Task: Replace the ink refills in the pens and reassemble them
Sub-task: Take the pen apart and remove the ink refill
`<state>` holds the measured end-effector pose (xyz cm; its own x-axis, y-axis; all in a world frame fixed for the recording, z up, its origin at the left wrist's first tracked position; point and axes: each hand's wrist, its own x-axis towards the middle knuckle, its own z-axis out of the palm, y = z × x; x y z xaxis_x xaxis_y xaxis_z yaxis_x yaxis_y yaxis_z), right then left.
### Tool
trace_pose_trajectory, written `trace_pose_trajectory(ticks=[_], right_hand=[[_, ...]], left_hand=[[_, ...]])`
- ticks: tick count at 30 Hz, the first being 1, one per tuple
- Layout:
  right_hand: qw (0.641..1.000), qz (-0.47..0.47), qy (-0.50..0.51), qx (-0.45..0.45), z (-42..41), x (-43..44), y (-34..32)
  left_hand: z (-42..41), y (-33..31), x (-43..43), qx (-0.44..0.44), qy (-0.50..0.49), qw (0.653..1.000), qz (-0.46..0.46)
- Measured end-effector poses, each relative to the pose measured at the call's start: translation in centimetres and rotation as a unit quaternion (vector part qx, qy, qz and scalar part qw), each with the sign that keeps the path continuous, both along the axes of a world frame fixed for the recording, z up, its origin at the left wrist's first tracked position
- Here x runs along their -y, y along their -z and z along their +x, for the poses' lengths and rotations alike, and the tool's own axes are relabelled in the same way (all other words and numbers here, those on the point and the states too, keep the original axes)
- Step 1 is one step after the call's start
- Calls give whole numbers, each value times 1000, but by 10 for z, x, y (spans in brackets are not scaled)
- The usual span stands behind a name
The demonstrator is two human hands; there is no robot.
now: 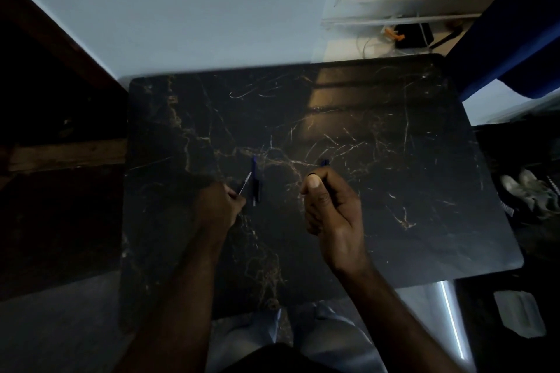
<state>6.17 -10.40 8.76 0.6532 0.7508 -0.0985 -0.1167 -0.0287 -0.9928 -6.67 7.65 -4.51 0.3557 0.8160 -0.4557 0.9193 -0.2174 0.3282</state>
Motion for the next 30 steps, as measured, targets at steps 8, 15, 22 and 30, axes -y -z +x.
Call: trace_pose_trajectory(ticks=[8,15,22,30], right_hand=[[1000,17,7,0,9,7,-13],[995,96,13,6,25,0,-43],[988,142,24,62,34,-5,-79],[986,138,41,89,42,1,-88]], left_hand=[[6,-57,-4,241,-54,966,-72],[19,-180,-20,585,20,782,-214],[57,-237,-14,653,131,715,-211],[57,-256,-20,615,172,764,-92]])
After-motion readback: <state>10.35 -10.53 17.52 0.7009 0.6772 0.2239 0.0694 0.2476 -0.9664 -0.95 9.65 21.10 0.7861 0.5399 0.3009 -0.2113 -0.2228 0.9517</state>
